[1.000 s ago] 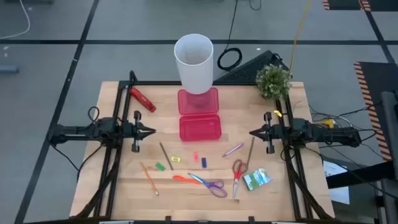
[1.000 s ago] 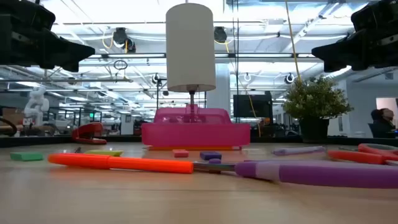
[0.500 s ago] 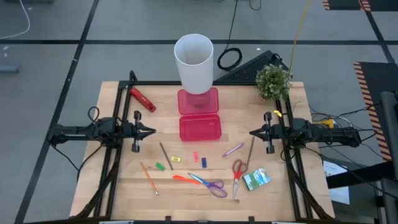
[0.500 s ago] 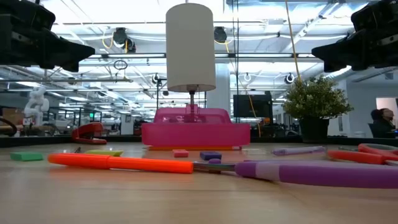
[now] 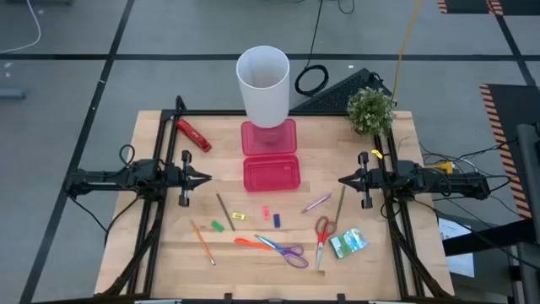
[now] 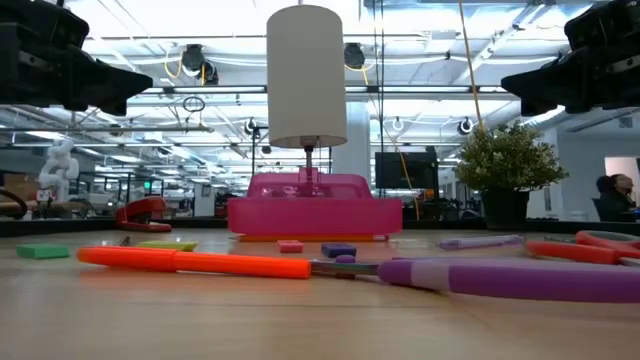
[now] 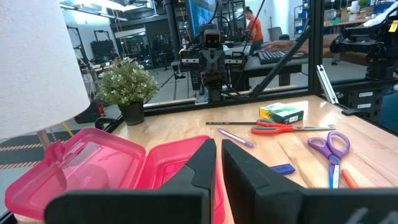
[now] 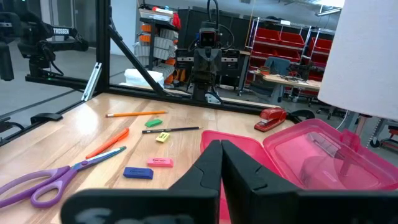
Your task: Pack school essentials
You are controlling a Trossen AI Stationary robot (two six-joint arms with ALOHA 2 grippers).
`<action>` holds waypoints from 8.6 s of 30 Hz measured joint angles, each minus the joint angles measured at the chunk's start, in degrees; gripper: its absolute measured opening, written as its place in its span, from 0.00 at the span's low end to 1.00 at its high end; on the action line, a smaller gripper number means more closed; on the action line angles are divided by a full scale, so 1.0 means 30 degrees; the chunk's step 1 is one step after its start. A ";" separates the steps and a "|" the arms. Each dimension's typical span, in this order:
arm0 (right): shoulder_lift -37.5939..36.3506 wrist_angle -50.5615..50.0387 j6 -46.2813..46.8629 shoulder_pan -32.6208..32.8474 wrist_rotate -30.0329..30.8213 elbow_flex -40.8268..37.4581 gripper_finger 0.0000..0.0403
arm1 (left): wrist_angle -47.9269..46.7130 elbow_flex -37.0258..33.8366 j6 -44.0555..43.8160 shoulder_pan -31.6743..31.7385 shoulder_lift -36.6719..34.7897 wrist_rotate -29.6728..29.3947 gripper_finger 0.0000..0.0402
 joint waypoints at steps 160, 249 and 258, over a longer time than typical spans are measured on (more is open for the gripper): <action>1.6866 -1.0601 0.3859 0.0029 -0.0007 1.9714 0.00 | 0.0278 0.1661 -0.4158 0.0000 0.0033 -0.0412 0.08; 2.9514 -0.7303 -0.2567 0.1189 -0.2208 1.4300 0.18 | -0.8708 2.0720 -0.4045 -0.2079 3.1934 -0.1347 0.08; 2.9421 -0.6179 -0.3140 0.1151 -0.2186 1.3500 0.07 | -0.8045 2.0720 -0.4160 -0.0738 3.3954 -0.1634 0.08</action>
